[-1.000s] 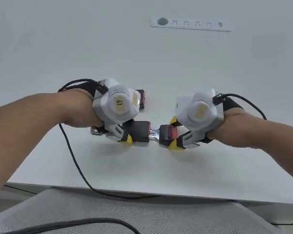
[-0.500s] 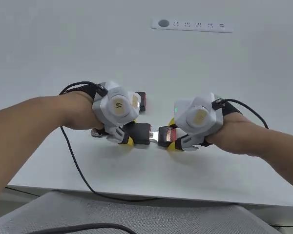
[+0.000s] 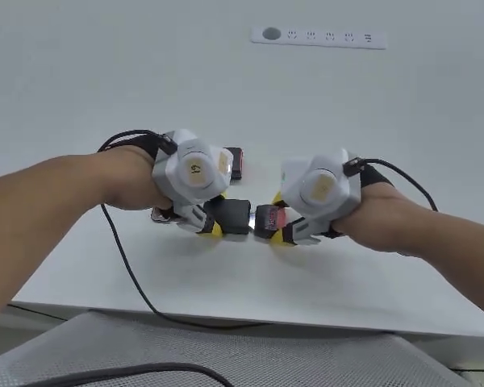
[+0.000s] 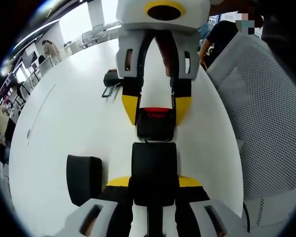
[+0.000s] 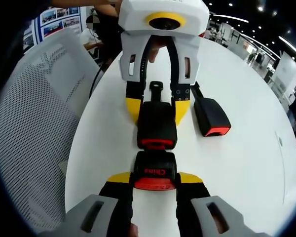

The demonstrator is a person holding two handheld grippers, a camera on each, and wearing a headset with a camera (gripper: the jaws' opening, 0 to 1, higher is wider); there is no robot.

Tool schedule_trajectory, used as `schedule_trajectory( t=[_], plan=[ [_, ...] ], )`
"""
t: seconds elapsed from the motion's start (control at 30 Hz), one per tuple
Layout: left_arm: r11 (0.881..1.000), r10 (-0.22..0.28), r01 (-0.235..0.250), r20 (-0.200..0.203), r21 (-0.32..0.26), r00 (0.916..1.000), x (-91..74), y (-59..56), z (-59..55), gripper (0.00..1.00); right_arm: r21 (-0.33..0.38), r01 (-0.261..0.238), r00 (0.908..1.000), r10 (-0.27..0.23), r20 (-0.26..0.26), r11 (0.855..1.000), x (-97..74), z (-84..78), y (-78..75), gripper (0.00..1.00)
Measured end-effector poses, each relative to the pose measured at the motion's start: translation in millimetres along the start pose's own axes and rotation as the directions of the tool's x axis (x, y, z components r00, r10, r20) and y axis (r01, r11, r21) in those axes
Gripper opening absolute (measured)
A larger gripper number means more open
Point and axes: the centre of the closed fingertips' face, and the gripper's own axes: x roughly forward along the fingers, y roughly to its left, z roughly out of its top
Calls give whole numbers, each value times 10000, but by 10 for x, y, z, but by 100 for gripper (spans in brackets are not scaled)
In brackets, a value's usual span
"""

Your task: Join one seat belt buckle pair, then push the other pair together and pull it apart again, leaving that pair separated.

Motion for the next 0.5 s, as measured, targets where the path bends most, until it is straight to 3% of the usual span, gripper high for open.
schedule_trajectory(
  t=[0.5],
  plan=[
    [10000, -33, 34, 149, -28, 9999, -52, 16, -8, 32, 158, -117, 9999, 118, -83, 9998, 11, 3, 3, 29]
  ],
)
